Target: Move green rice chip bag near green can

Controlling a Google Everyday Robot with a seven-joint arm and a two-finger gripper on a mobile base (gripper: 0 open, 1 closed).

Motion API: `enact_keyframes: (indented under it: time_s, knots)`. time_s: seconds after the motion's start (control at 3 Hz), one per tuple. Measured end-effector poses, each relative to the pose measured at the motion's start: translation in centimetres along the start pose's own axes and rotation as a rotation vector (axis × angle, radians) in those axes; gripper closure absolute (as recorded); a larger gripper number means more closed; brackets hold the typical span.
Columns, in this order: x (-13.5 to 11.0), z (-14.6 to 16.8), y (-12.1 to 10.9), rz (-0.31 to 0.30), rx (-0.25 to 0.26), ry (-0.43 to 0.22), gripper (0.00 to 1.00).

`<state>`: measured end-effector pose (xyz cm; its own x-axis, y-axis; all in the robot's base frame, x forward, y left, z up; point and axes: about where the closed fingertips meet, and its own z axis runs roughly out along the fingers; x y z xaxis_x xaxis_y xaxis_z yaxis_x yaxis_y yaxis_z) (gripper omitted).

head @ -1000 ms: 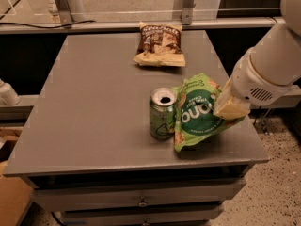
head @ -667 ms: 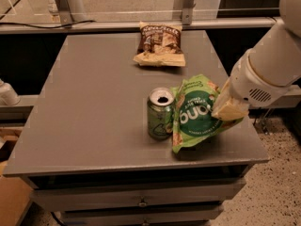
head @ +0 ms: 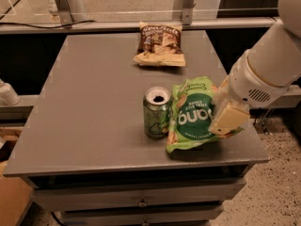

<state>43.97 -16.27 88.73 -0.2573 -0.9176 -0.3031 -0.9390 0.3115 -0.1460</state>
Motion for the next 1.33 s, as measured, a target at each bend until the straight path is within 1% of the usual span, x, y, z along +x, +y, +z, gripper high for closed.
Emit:
enact_keyframes:
  time_s: [0.33,0.67,1.0,1.33]
  knots:
    - [0.0,0.0,0.0,-0.001,-0.003,-0.001,0.00]
    - [0.9,-0.5,-0.5,0.030,0.024,0.010,0.00]
    - [4.1,-3.2,-2.6,0.114,0.110,0.016,0.00]
    - [8.0,-7.0,-4.8,0.204,0.214,0.015,0.00]
